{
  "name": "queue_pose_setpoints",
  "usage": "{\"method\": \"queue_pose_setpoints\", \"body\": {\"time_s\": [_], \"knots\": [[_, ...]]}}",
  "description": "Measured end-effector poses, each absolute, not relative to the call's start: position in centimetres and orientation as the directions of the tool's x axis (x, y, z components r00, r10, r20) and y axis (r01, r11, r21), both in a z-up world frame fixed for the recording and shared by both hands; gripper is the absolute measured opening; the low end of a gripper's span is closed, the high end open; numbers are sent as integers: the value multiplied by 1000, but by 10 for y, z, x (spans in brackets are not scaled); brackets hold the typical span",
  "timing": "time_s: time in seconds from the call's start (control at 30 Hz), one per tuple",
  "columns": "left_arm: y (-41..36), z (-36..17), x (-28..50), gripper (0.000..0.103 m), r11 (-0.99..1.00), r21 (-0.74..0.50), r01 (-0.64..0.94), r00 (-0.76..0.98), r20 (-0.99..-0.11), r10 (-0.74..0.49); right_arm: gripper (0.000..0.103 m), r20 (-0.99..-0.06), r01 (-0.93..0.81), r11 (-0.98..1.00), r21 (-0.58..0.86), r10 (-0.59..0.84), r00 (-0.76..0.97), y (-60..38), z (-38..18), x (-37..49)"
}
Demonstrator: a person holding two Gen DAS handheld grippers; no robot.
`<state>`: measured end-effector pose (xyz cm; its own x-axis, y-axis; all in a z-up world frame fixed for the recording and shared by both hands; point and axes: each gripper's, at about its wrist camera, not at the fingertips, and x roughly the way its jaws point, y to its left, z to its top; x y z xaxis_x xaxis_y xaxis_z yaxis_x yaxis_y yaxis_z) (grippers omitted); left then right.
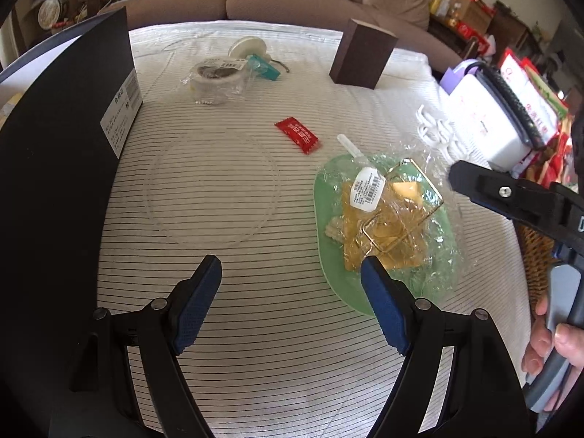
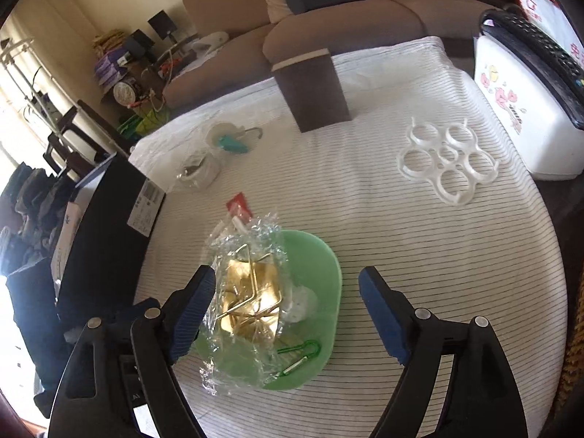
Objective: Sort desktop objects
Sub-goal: 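Grasp the clear bag of gold items in the bowl with the right tool and lift, then lower the gold-item bag onto the tablecloth beside the bowl and open the right tool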
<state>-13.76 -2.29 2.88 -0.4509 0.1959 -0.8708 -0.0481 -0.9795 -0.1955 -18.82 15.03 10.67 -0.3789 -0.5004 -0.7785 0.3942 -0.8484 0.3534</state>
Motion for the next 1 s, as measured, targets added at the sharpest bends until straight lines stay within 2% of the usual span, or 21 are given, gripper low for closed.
{"method": "queue_pose_setpoints", "body": {"time_s": [0.07,0.1,0.13,0.17,0.2,0.27,0.3,0.57,0.63,0.83,0.9,0.93,0.97,1.0], "knots": [[-19,28,-136,77,-980,-192,-59,-448,-872,198,83,-817,430,-858,283,-450,-361,131,98,-187],[-17,28,-136,77,-979,-193,-62,-447,-872,200,78,-832,451,-858,246,-426,-356,122,93,-185],[-16,28,-135,77,-979,-195,-66,-445,-872,203,69,-840,472,-854,219,-411,-354,116,90,-184],[-15,29,-134,77,-979,-194,-68,-445,-872,204,46,-836,487,-845,220,-421,-352,113,88,-183],[-15,30,-133,77,-979,-190,-68,-446,-872,200,37,-828,488,-842,228,-432,-359,113,91,-181],[-18,31,-133,77,-980,-189,-66,-447,-872,198,26,-814,486,-837,250,-454,-364,116,97,-179],[-19,32,-133,77,-980,-190,-65,-447,-872,199,24,-805,489,-832,262,-468,-365,118,100,-178],[-25,31,-132,77,-978,-205,-45,-435,-877,204,23,-746,447,-842,302,-501,-440,168,147,-175],[-20,30,-132,77,-977,-207,-54,-432,-877,210,23,-744,410,-865,288,-472,-473,187,157,-176],[-3,23,-135,74,-972,-217,-89,-410,-882,234,23,-842,325,-918,227,-353,-409,223,118,-184],[2,22,-135,60,-973,-207,-104,-410,-882,232,29,-875,315,-928,197,-311,-370,226,102,-183],[4,20,-136,47,-973,-200,-113,-404,-885,229,34,-886,311,-935,172,-285,-367,228,99,-181],[5,18,-136,36,-973,-197,-121,-394,-890,230,46,-887,311,-940,143,-261,-380,229,99,-178],[6,15,-137,31,-972,-199,-127,-384,-893,233,57,-883,308,-946,101,-228,-411,231,104,-175]]}}
